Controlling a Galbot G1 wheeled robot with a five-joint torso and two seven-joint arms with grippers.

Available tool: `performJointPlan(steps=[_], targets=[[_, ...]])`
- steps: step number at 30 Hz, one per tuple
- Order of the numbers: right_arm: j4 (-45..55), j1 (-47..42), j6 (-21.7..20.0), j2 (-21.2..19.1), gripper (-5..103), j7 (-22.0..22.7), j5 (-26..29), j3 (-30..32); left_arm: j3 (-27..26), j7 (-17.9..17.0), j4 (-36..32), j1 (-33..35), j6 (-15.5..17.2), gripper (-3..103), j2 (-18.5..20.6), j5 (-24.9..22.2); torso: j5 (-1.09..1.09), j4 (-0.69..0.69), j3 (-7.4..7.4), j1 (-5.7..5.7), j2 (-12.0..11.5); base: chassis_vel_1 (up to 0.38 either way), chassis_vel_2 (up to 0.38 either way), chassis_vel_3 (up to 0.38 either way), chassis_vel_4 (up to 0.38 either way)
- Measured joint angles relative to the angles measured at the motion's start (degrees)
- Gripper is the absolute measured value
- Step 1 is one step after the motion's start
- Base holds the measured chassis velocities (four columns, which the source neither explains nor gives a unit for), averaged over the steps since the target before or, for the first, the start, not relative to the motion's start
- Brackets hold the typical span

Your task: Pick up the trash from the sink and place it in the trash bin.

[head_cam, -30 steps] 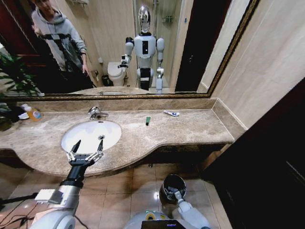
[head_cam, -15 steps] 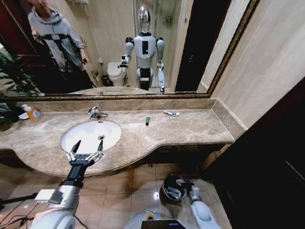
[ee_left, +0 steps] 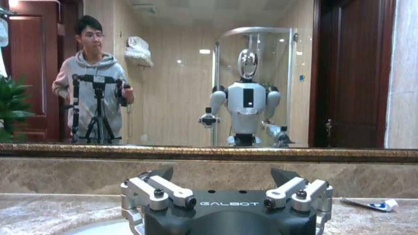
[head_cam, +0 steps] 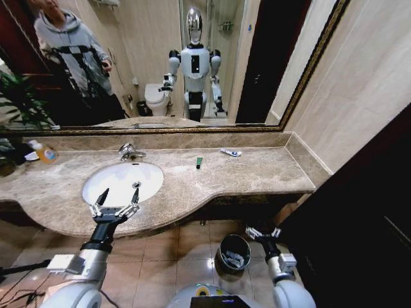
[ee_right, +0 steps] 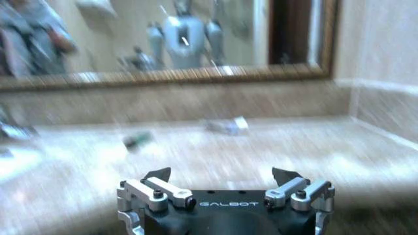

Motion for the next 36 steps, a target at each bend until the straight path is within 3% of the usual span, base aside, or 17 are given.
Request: performJointPlan(steps=[7, 10, 16, 20, 23, 29, 36], targets=[[-2.85, 12.82, -3.87, -5.8, 100, -2.9, 2.82, -1.07, 0.0, 0.0, 0.0, 0.0, 0.0, 100, 0.0, 0.0, 0.02, 0.02, 0.01, 0.01, -0.01, 0.0, 0.0, 0.0, 0.0], [-10.29, 21.64, -4.41, -10.91, 100, -3.63, 5.0, -2.37, 0.0, 0.0, 0.0, 0.0, 0.0, 100, 0.0, 0.0, 0.02, 0.0, 0.02, 0.01, -0.02, 0.0, 0.0, 0.0, 0.0], [-19.97, 34.64, -7.32, -12.99, 100, -1.76, 7.78, -4.68, 0.0, 0.0, 0.0, 0.0, 0.0, 100, 0.0, 0.0, 0.02, 0.01, 0.02, 0.02, -0.02, 0.0, 0.0, 0.0, 0.0], [-30.09, 45.73, -11.37, -12.52, 100, 2.36, 9.91, -8.39, 0.0, 0.0, 0.0, 0.0, 0.0, 100, 0.0, 0.0, 0.02, 0.0, 0.02, 0.02, -0.02, 0.0, 0.0, 0.0, 0.0], [-35.59, 51.77, -12.17, -11.34, 100, 3.81, 9.99, -10.82, 0.0, 0.0, 0.0, 0.0, 0.0, 100, 0.0, 0.0, 0.01, 0.01, 0.01, 0.01, -0.02, 0.0, 0.0, 0.0, 0.0], [-48.09, 62.31, -10.68, -7.7, 100, 6.48, 8.46, -14.08, 0.0, 0.0, 0.0, 0.0, 0.0, 100, 0.0, 0.0, 0.0, 0.01, 0.02, 0.02, -0.02, 0.0, 0.0, 0.0, 0.0], [-58.42, 67.92, -9.31, -3.33, 100, 8.18, 5.66, -13.86, 0.0, 0.0, 0.0, 0.0, 0.0, 100, -0.01, 0.0, 0.0, 0.01, 0.01, 0.02, -0.02, 0.0, 0.0, 0.0, 0.0]])
